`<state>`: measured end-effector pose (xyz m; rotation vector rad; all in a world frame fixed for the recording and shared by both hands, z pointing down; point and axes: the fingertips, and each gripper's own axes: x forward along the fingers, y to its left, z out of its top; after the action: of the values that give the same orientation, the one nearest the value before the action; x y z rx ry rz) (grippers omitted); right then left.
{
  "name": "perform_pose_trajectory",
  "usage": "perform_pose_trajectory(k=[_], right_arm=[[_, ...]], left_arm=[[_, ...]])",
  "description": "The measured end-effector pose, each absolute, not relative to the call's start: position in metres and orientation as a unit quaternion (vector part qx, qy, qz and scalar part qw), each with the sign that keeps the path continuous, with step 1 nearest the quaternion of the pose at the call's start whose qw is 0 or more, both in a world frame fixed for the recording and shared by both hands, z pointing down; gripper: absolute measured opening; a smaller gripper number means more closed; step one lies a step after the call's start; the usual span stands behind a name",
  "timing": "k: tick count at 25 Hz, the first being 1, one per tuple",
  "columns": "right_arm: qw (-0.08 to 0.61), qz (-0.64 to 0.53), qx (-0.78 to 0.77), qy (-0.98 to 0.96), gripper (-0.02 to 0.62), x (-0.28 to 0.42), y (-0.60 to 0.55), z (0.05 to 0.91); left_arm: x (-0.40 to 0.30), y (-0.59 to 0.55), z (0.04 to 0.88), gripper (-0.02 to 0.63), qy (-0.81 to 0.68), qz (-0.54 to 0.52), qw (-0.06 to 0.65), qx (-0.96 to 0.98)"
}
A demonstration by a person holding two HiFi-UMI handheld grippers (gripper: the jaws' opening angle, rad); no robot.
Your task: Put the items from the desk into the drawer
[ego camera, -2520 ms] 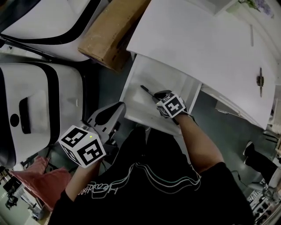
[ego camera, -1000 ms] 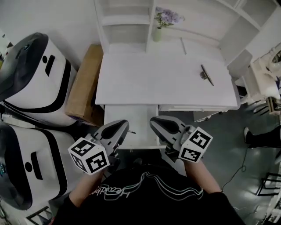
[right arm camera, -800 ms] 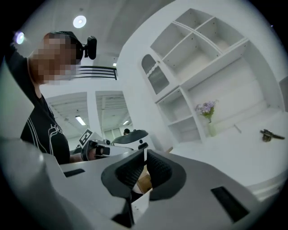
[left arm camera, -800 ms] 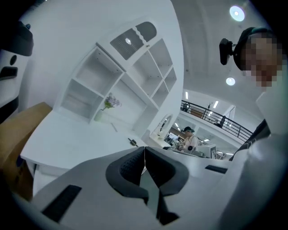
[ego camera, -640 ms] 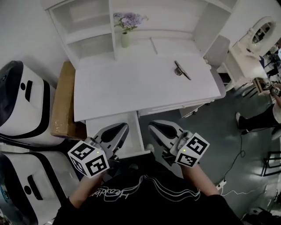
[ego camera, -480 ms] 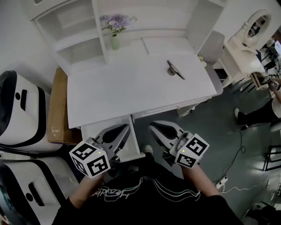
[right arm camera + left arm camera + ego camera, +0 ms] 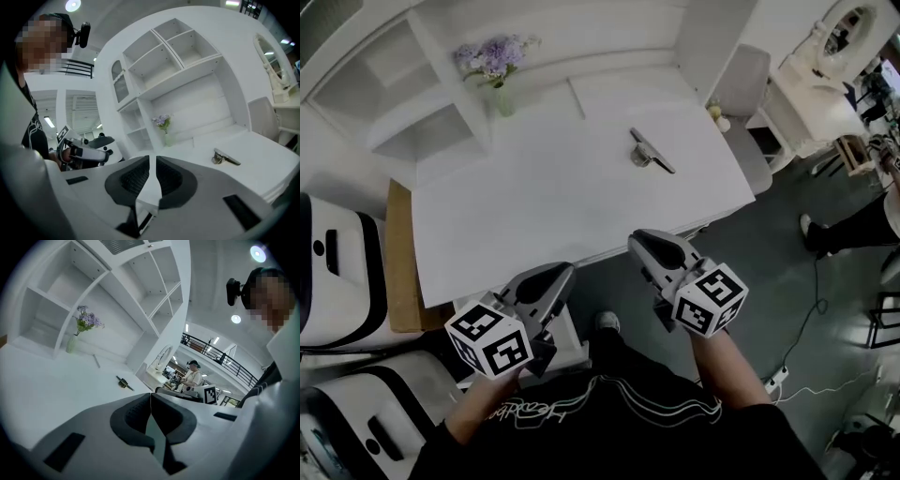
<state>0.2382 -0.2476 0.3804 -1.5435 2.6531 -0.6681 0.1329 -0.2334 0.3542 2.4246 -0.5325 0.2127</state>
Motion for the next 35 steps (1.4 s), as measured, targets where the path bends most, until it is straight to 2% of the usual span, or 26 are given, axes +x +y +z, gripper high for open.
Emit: perform_pose_trajectory(k=[5, 9, 16, 25, 29, 33, 35], right_arm=[[-0.036, -0.194, -0.520, 0.831, 0.058, 0.286, -0.301, 0.400], [-0.083, -0.176, -0.536, 0.822, 0.120, 0.318, -0.347, 0.423], [-0.167, -0.143, -0.560, 0.798, 0.155, 0.360, -0.415, 0.469], [-0.332, -0.066, -0.572, 0.747, 0.155, 0.390, -0.470, 0.532], [-0.348, -0.072, -0.581, 0.732, 0.155, 0.398, -0.483, 0.548], [-0.358, -0.062, -0.591, 0.720, 0.080, 0.400, -0.490, 0.550], [-0.374, -0.046, -0.589, 0.715, 0.075, 0.399, -0.490, 0.551]], left_arm=[[0.156, -0.271, 0.369, 0.021, -0.213, 0.091, 0.327, 0.916], [0.165, -0.294, 0.382, 0.021, -0.220, 0.099, 0.335, 0.911], [0.164, -0.326, 0.410, 0.021, -0.245, 0.109, 0.354, 0.896], [0.158, -0.346, 0.429, 0.021, -0.265, 0.116, 0.365, 0.885], [0.156, -0.346, 0.434, 0.021, -0.269, 0.121, 0.367, 0.882], [0.148, -0.349, 0.436, 0.021, -0.280, 0.119, 0.369, 0.878], [0.141, -0.351, 0.436, 0.021, -0.289, 0.115, 0.371, 0.875]])
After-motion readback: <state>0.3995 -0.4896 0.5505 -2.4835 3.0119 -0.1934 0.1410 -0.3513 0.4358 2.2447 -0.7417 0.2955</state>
